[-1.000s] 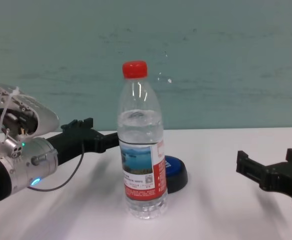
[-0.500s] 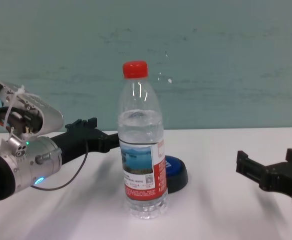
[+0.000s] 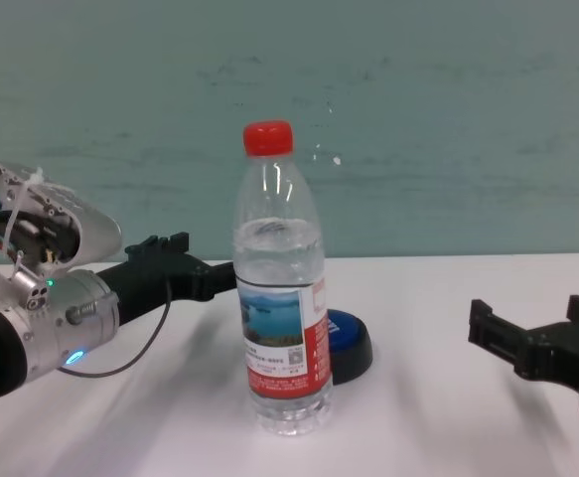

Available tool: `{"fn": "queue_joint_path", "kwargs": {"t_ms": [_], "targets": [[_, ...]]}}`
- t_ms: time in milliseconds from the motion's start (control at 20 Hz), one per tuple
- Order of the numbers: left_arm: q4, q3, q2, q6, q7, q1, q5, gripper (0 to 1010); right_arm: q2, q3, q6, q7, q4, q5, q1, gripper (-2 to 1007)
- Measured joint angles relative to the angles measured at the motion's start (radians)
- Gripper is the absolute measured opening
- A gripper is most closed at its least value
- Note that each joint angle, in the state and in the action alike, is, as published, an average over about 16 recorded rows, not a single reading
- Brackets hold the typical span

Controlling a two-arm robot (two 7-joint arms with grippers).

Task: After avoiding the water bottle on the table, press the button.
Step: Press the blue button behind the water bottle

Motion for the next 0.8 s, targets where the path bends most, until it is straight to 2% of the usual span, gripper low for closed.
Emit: {"fn": "queue_joint_path", "kwargs": {"t_ms": [200,400,600,800], "targets": [[-0.019,-0.011,0.005,0.011,0.031,0.014,0.011,1000,0.0,0.0,0.0,0.0,0.0,0.0,0.0,1004],[-0.058,-0.028,0.01,0.036,0.079,0.041,0.028,1000,0.0,0.0,0.0,0.0,0.0,0.0,0.0,1004],[-0.129,-0.051,0.015,0.079,0.141,0.085,0.053,1000,0.0,0.0,0.0,0.0,0.0,0.0,0.0,1004],[-0.239,-0.078,0.02,0.137,0.191,0.151,0.072,1000,0.0,0.0,0.0,0.0,0.0,0.0,0.0,1004]]}}
